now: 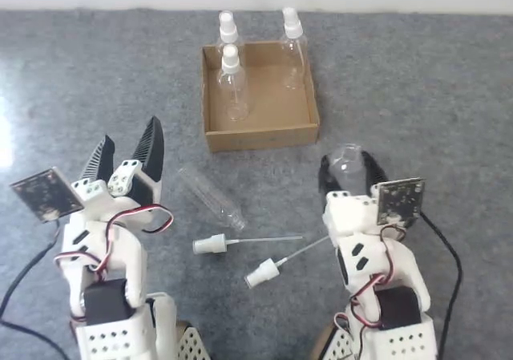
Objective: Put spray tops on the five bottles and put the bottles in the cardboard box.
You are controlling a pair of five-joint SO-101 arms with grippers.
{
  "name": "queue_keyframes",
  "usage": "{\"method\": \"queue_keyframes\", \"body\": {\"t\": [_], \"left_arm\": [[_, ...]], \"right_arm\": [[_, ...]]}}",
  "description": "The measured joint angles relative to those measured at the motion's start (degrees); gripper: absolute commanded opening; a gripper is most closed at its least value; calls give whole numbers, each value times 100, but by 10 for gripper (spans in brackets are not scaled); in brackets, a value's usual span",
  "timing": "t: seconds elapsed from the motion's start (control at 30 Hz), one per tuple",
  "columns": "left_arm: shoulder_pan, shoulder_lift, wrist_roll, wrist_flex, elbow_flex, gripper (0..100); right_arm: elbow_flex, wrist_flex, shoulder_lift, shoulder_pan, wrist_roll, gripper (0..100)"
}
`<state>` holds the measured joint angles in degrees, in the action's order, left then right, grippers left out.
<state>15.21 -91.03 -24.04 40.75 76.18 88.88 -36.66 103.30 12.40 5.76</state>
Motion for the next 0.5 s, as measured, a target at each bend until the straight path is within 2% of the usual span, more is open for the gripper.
{"method": "queue_keyframes", "body": {"t": [0.13,0.37,0.5], "left_arm": [[0,0,149,0,-229,272],[0,0,738,18,-325,272],[0,0,958,396,-475,272]], "right_arm": [[334,501,0,-378,0,17],[545,897,0,-457,0,17],[545,923,0,-457,0,17]]}}
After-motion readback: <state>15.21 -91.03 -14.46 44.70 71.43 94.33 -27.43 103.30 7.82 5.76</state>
